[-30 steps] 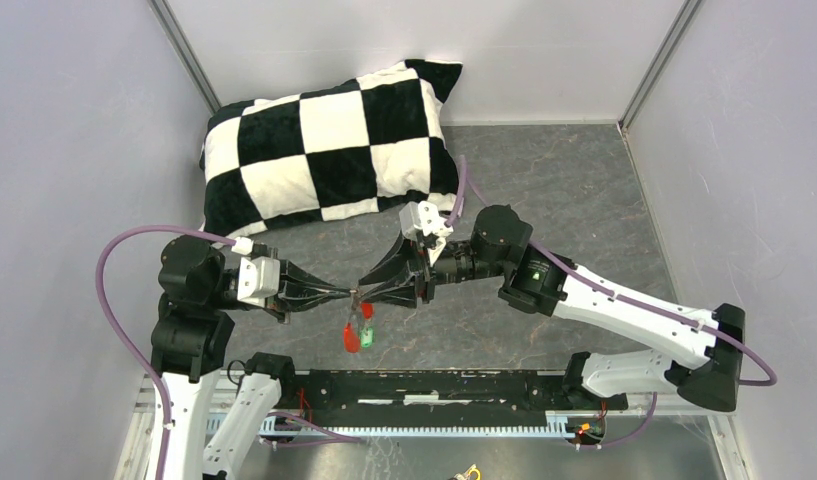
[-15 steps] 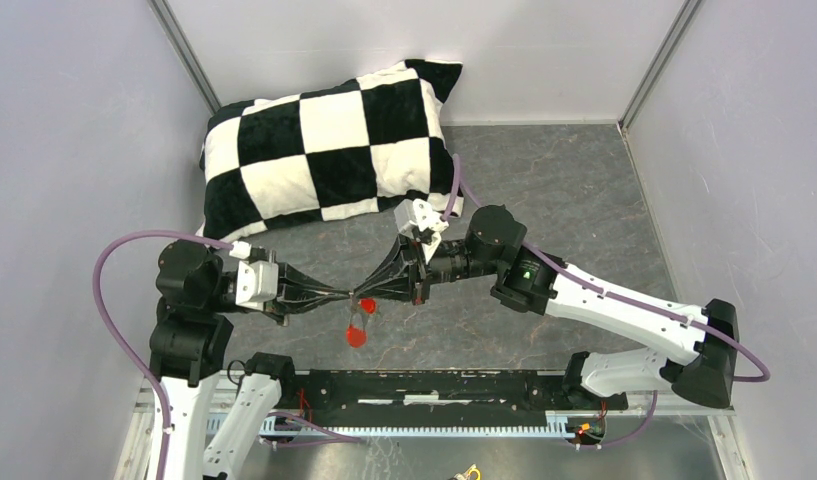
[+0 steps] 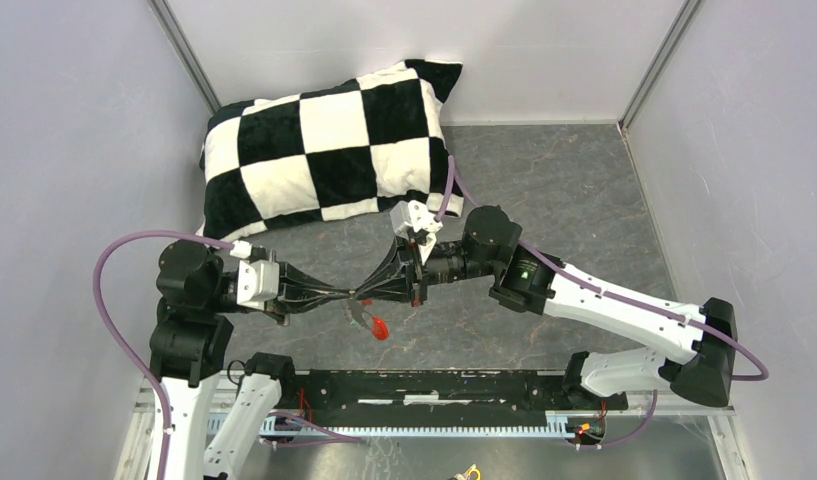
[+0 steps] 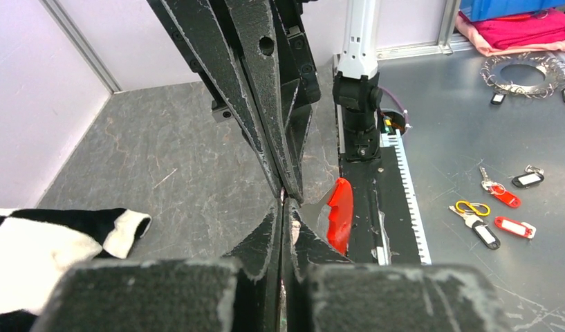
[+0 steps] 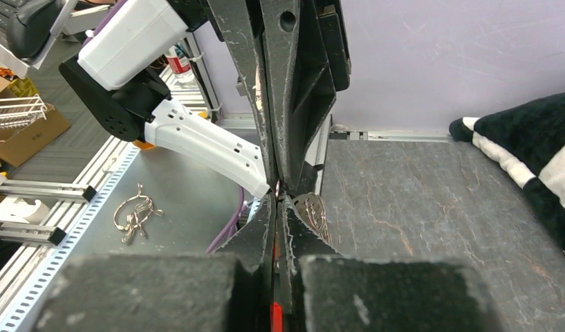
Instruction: Put the keys on the keyring
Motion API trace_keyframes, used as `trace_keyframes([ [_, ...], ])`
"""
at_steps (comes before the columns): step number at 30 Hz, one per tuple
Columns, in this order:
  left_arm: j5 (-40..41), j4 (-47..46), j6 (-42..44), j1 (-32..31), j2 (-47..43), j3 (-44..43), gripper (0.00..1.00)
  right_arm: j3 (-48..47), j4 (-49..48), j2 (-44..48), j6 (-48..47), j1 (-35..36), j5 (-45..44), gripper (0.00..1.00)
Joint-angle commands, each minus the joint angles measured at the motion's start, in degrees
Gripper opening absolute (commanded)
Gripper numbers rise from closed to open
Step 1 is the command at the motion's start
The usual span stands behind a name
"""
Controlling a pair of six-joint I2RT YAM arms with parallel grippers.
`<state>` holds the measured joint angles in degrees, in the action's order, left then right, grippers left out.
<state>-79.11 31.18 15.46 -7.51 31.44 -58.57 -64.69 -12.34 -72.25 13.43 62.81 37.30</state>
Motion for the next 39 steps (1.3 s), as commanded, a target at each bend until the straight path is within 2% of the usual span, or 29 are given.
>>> trace_keyframes([
  [1,1.84,3.8,4.28,0.04,-0.57,-2.56,0.19,-4.81,9.04,0.94,-5.11,-0.82,-4.44,0.01],
  [2,3.67,5.86,5.79,0.02,-0.65,-2.6,0.34,-6.33,13.82,0.6,-6.58,-0.85,-5.98,0.01],
  [3,5.1,7.45,7.14,-0.01,-0.6,-2.73,0.45,-8.58,18.68,-0.22,-8.4,-0.84,-7.34,0.01],
  [4,6.62,9.52,9.07,0.03,-0.5,-3.03,0.51,-11.01,22.79,-1.13,-10.01,-0.84,-8.17,0.01],
  [7,10.14,15.29,14.38,0.03,0.01,-3.77,0.61,-17.22,33.94,-4.27,-12.96,-0.8,-10.72,0.01],
  [10,11.93,20.53,18.33,-0.05,2.1,-4.08,0.63,-20.68,39.28,-6.32,-15.28,-0.68,-11.65,0.01],
  [17,11.17,26.99,29.26,-0.2,9.12,-6.33,0.62,-26.23,46.23,-10.25,-17.88,0.44,-11.57,0.01],
  [22,9.56,31.6,38.41,-2.19,13.07,-7.45,0.59,-28.65,47.79,-12.44,-18.35,0.81,-10.69,0.01],
  [29,13.64,42.46,50.42,-10.91,19.32,-11.73,0.44,-31.32,48.93,-14.56,-18.35,0.91,-9.92,0.01],
  [33,14.4,42.66,51.67,-11.97,19.97,-12.5,0.38,-32.92,50.52,-16.03,-18.7,0.85,-9.27,0.01],
  [39,15.44,42.7,52.1,-12.34,20.01,-12.48,0.24,-34.45,51.49,-16.84,-18.88,0.99,-9.02,0.01],
])
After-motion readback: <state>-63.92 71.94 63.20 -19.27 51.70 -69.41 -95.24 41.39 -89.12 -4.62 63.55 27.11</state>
